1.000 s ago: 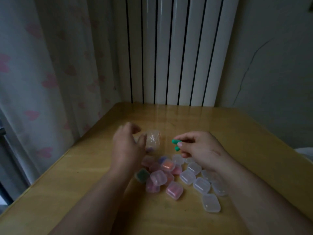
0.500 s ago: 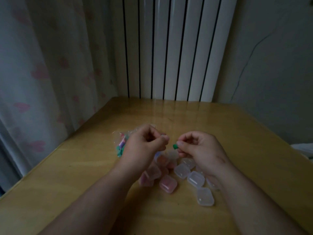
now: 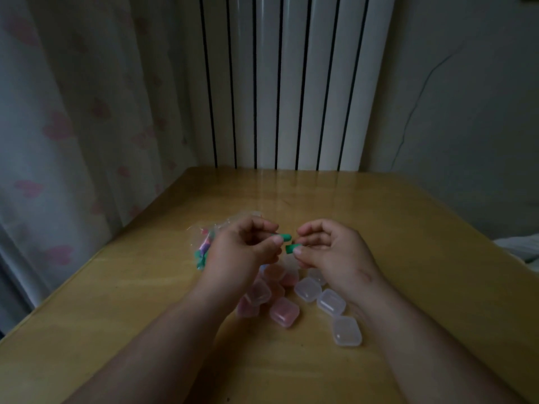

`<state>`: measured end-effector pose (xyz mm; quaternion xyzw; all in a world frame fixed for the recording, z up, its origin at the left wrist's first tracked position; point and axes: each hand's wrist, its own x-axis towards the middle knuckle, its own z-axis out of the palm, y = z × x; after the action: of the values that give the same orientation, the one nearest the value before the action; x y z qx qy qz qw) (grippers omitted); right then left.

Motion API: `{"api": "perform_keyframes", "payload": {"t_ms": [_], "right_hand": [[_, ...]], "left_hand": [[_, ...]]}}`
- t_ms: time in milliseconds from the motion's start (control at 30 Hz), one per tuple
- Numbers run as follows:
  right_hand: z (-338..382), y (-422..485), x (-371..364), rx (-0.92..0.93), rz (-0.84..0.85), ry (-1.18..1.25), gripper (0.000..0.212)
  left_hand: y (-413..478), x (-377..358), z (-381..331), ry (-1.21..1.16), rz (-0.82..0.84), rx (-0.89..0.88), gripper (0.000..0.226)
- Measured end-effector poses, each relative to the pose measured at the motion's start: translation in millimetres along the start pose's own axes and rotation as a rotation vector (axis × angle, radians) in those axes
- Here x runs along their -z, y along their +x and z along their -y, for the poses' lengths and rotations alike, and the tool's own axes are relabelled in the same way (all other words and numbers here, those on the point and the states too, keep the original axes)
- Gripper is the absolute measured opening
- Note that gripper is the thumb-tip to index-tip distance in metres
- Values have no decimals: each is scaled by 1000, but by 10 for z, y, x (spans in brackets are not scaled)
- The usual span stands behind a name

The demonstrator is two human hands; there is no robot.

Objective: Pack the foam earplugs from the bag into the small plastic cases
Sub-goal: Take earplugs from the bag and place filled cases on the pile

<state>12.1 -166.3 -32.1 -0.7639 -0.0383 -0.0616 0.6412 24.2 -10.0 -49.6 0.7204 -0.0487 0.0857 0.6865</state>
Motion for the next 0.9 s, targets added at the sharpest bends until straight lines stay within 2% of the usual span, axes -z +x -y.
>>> {"api": "perform_keyframes", "payload": {"t_ms": [133,400,633,700,767,833,900], "right_hand": [[2,-4,-3,-3,21,36,29],[-7,-12,-19,0,37,55,28],[-34,51,12,-13,-46,24,17],[-61,84,67,-19,-82,-13,14],[-76,110,131,-20,-111,-64,9],[-87,139,185,-17,-141,-102,7],[-98,167,219,-13,-169,-112,7]], "left_hand": [[-19,-28,-4,47,1,-14,8],[-41,-36,-21,105,-37,-10,8],[-54,-14,-40,91,-29,-9,12],[-69,-21,-56,221,-19,-86,10],[-140,-62,-87,398,77,-171,10],[-173,-113,-59,668,216,-380,11],[-193,-186,-10,903,388,-617,24]]}}
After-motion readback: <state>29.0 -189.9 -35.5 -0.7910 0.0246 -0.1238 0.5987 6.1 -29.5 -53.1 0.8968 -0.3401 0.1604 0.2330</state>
